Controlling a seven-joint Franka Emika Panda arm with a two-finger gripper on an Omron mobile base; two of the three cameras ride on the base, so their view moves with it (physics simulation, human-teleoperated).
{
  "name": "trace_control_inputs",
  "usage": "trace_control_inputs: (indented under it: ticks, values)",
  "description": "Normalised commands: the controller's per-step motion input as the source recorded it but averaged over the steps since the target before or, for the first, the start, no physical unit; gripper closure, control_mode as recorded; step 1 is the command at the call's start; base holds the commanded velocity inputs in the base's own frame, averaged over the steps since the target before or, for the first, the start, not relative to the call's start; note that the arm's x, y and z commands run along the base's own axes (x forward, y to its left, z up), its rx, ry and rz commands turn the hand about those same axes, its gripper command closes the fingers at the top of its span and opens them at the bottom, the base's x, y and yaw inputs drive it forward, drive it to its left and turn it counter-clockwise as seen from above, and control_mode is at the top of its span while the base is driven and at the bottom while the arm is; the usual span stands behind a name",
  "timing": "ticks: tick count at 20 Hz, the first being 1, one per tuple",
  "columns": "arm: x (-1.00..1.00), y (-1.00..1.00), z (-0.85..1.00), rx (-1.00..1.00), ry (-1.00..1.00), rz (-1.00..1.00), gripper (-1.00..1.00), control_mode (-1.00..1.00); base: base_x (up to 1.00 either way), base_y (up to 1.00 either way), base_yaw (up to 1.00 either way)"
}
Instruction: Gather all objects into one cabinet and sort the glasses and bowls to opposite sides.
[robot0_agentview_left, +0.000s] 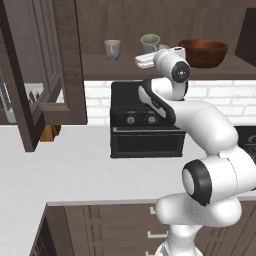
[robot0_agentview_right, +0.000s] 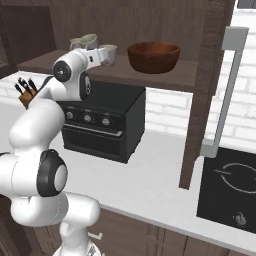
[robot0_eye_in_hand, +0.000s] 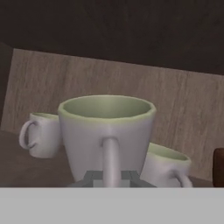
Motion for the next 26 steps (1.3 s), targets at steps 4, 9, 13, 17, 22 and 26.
trace_control_inputs:
  ticks: [4, 9, 13, 17, 22, 26]
  values:
    - [0.00, 0.24, 0.00, 0.00, -0.01, 0.02, 1.00, -1.00, 0.00, 0.00, 0.00]
    - [0.00, 0.02, 0.00, 0.00, -0.02, 0.00, 1.00, -1.00, 0.00, 0.00, 0.00]
    - [0.00, 0.14, 0.00, 0.00, 0.00, 0.00, 1.00, -1.00, 0.00, 0.00, 0.00]
    - [0.00, 0.29, 0.02, 0.04, 0.00, 0.00, 1.00, -1.00, 0.00, 0.00, 0.00]
    - [0.00, 0.31, 0.18, 0.05, 0.00, 0.00, 1.00, -1.00, 0.00, 0.00, 0.00]
    - [0.00, 0.17, 0.05, 0.02, 0.04, 0.00, 1.00, -1.00, 0.00, 0.00, 0.00]
